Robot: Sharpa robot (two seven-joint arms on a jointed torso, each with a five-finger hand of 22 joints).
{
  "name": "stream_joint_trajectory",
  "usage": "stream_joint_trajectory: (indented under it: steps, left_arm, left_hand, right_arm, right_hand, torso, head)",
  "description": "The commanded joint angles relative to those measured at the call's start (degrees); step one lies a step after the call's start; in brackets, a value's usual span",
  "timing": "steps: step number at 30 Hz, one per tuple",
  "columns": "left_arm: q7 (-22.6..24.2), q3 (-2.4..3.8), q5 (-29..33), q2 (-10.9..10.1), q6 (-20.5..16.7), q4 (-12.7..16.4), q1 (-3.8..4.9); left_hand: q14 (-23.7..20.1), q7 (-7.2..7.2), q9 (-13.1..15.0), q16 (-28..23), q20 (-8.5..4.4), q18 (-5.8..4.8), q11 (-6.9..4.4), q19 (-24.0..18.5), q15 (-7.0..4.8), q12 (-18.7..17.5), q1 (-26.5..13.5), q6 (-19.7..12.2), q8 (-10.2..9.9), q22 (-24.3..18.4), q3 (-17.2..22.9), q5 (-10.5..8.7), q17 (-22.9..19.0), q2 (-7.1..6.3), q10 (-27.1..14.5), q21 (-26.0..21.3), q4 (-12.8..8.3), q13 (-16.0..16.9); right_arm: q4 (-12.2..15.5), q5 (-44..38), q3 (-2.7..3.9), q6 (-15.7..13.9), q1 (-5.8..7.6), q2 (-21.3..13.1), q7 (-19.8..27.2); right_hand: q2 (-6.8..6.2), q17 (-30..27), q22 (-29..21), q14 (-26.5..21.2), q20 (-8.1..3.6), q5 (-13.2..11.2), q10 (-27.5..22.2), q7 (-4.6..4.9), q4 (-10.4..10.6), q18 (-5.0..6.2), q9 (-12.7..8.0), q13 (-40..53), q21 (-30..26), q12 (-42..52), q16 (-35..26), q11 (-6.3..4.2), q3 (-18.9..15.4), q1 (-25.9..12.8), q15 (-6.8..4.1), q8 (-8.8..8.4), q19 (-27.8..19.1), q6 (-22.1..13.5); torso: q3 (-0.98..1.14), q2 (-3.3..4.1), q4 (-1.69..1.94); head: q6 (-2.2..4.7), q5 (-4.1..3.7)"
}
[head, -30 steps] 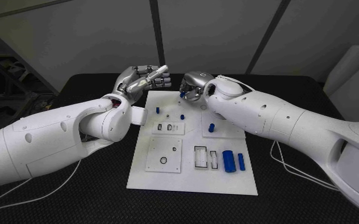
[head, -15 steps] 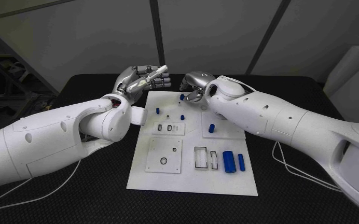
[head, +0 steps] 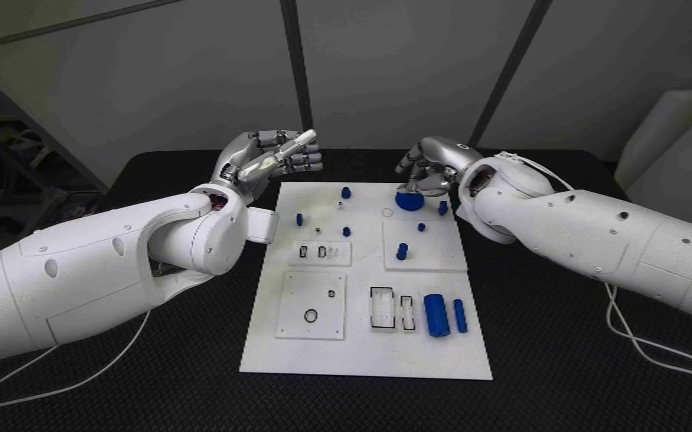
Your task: Assemble the parts on the task board
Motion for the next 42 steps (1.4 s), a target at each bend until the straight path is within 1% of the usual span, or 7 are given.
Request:
stream_joint_trajectory:
  steps: [1,3,7,10,11,22,42]
  left_arm:
    - [0.24,0.06,0.05,-0.13,0.87,-0.62,0.10]
    - [0.22,0.05,0.14,-0.13,0.89,-1.06,0.10]
    - [0.26,0.05,0.23,0.00,0.96,-1.69,0.09]
    - [0.29,0.05,0.26,0.20,1.02,-1.93,0.08]
    - [0.29,0.05,0.27,0.30,1.05,-2.02,0.08]
    - [0.31,0.04,0.28,0.73,1.20,-2.31,0.07]
    - [0.30,0.05,0.29,0.85,1.16,-2.43,0.07]
  left_hand:
    - [0.02,0.93,-0.07,-0.24,0.17,-0.86,0.41,0.21,0.30,-0.38,-0.38,-0.39,-0.29,-0.08,0.00,0.17,-0.05,0.30,0.05,0.19,-0.27,-0.06]
    - [0.02,0.92,-0.07,-0.25,0.17,-0.86,0.42,0.21,0.30,-0.39,-0.38,-0.40,-0.29,-0.08,-0.01,0.17,-0.05,0.30,0.05,0.19,-0.28,-0.06]
    - [0.02,0.92,-0.07,-0.25,0.17,-0.86,0.42,0.21,0.30,-0.39,-0.38,-0.40,-0.29,-0.08,-0.01,0.17,-0.05,0.30,0.05,0.19,-0.28,-0.06]
    - [0.02,0.90,-0.08,-0.27,0.17,-0.86,0.41,0.20,0.30,-0.42,-0.37,-0.40,-0.30,-0.09,-0.02,0.17,-0.05,0.30,0.04,0.19,-0.32,-0.06]
    - [0.02,0.90,-0.08,-0.27,0.17,-0.86,0.41,0.20,0.30,-0.42,-0.37,-0.40,-0.30,-0.09,-0.02,0.17,-0.05,0.30,0.04,0.19,-0.32,-0.06]
    - [0.02,0.83,-0.09,-0.32,0.18,-0.87,0.40,0.19,0.31,-0.46,-0.35,-0.41,-0.32,-0.11,-0.02,0.18,-0.05,0.35,0.03,0.18,-0.40,-0.06]
    - [0.02,0.79,-0.10,-0.38,0.18,-0.87,0.38,0.16,0.31,-0.52,-0.33,-0.41,-0.33,-0.14,-0.03,0.18,-0.05,0.40,0.03,0.17,-0.49,-0.06]
  right_arm:
    - [1.69,9.20,0.33,3.70,0.14,-1.94,-4.68]
    - [2.03,8.79,0.46,5.07,0.15,-2.85,-6.03]
    - [1.80,6.29,0.59,7.57,0.15,-3.31,-8.55]
    - [1.32,5.05,0.62,8.55,0.16,-2.91,-9.64]
    - [1.03,4.68,0.63,8.76,0.16,-2.59,-10.04]
    - [-1.57,3.58,0.63,9.94,0.16,0.97,-11.73]
    - [-4.47,0.76,0.58,10.98,0.15,3.73,-12.50]
  right_hand:
    - [-1.36,0.45,10.19,1.82,-1.25,-0.09,3.37,-1.02,1.54,-0.91,0.05,3.68,1.17,3.90,0.74,-0.92,-2.53,-0.23,-1.04,0.03,3.17,-0.45]
    - [-1.77,1.05,11.59,1.84,-1.64,-0.14,4.66,-1.35,2.70,-1.22,0.37,8.67,1.77,9.03,1.35,-1.39,-4.44,0.35,-1.37,0.22,3.97,-0.06]
    - [-1.71,5.41,13.61,2.36,-1.43,-0.10,4.13,-0.96,6.27,-1.66,0.86,39.13,2.59,37.86,4.37,-1.72,-7.75,2.36,-1.72,0.06,5.08,-0.55]
    - [-1.94,8.92,14.87,2.78,-1.50,-0.13,4.50,-0.96,8.40,-1.93,1.02,51.83,3.10,50.04,6.50,-1.18,-8.87,3.28,-1.06,0.02,5.79,-1.27]
    - [-1.88,9.77,15.05,2.66,-0.87,0.04,2.89,-0.32,10.85,-1.97,1.38,57.80,3.18,55.44,7.26,-1.32,-9.55,5.01,-0.62,0.37,5.89,-1.50]
    - [-2.18,12.38,15.05,3.02,-0.70,-0.09,4.91,-0.39,13.31,-1.97,1.64,64.60,3.18,61.74,8.71,-0.33,-10.14,6.04,-0.42,0.09,5.89,-2.27]
    - [-0.91,13.98,15.05,3.22,-0.61,1.78,6.12,-0.39,13.00,-1.97,2.15,68.31,3.18,65.21,9.65,-0.31,-9.36,7.96,-0.36,0.25,5.89,-1.40]
  torso:
    - [0.35,-0.23,-0.61]
    - [0.32,-0.19,-0.53]
    - [0.16,-0.07,-0.45]
    - [0.14,-0.05,-0.41]
    - [0.15,-0.03,-0.41]
    - [0.09,-0.06,-0.20]
    - [0.18,-0.04,-0.34]
  head:
    - [0.14,0.05]
    - [0.20,0.00]
    - [0.18,-0.40]
    - [0.12,-0.60]
    - [0.09,-0.65]
    - [-0.32,-0.87]
    - [-0.66,-0.65]
